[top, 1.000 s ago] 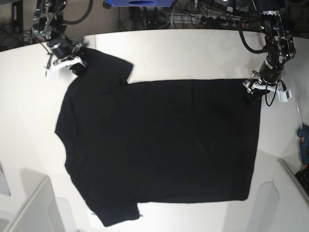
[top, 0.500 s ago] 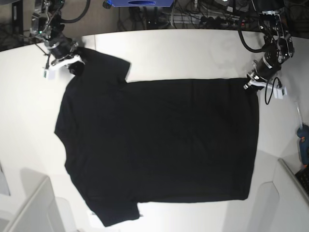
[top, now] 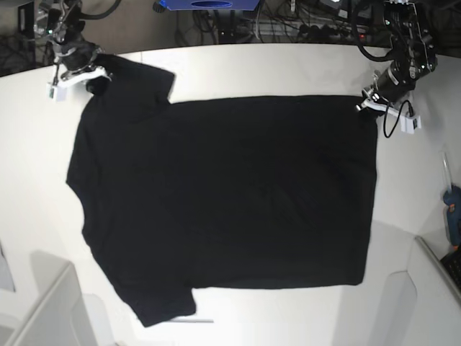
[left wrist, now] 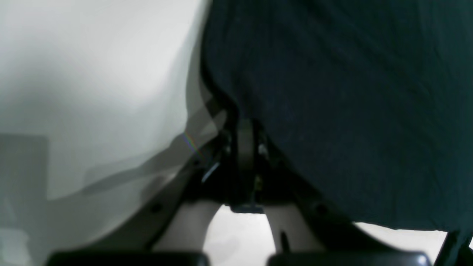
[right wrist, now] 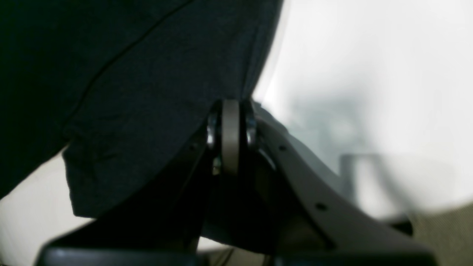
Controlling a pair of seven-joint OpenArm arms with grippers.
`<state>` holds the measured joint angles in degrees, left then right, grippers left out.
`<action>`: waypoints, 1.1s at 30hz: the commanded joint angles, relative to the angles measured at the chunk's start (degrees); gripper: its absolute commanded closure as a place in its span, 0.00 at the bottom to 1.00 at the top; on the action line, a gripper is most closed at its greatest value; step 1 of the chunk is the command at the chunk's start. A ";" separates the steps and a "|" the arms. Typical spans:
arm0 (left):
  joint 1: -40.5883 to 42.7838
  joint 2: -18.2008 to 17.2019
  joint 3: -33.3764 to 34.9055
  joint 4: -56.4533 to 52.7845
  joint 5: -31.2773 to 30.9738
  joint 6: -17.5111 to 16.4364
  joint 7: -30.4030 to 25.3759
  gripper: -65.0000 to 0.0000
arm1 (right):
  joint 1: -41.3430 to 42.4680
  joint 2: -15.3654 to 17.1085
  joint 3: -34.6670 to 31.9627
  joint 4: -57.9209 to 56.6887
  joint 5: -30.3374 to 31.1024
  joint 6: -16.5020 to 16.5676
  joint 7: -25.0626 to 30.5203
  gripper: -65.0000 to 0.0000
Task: Fold the T-shirt properly
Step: 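Pull the grasped shoulder corners toward the robot, dragging the shirt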
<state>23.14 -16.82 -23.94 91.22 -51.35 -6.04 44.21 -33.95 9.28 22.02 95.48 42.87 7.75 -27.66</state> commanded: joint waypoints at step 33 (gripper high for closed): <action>13.39 -0.72 -4.58 11.33 -0.74 -0.07 -0.21 1.00 | -9.87 -1.50 2.99 12.69 -1.16 -0.94 -1.66 1.00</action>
<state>36.18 -16.99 -28.32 101.49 -51.46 -5.96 44.42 -43.07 7.35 24.64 107.07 41.12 6.50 -30.09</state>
